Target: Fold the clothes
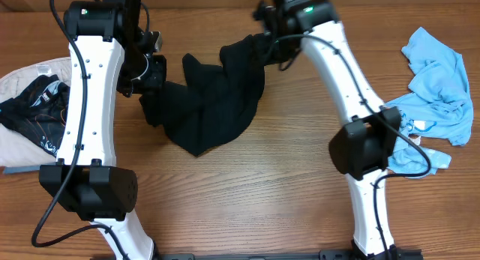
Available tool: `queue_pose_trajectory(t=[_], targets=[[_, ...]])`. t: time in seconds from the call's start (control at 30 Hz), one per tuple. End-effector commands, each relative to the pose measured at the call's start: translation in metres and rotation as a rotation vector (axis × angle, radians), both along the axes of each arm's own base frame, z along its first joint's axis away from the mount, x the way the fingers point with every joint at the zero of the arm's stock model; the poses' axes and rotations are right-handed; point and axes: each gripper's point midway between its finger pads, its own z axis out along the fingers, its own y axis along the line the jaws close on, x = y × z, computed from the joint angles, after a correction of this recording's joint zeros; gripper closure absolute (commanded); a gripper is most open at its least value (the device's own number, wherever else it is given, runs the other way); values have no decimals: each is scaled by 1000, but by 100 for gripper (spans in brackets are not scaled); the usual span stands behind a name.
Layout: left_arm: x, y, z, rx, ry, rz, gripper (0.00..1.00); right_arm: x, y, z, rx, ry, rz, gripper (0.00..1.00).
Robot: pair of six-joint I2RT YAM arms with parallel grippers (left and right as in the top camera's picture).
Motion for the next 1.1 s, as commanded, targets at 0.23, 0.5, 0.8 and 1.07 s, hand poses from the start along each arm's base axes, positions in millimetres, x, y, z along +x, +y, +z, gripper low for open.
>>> queue_pose_trajectory(t=[0.23,0.5,0.8,1.07], targets=[[2,-4,1,-3,-12,1,96,32,52,-58,38,-90,61,39],[5,-6,2,-19,-25,0,96,57,53,-97,10,-132,13,30],[6,-6,2,-19,-31,-1,96,73,44,-116,-52,-172,-49,94],[11,-7,2,-20,-49,0,96,74,19,-111,-107,-143,-95,96]])
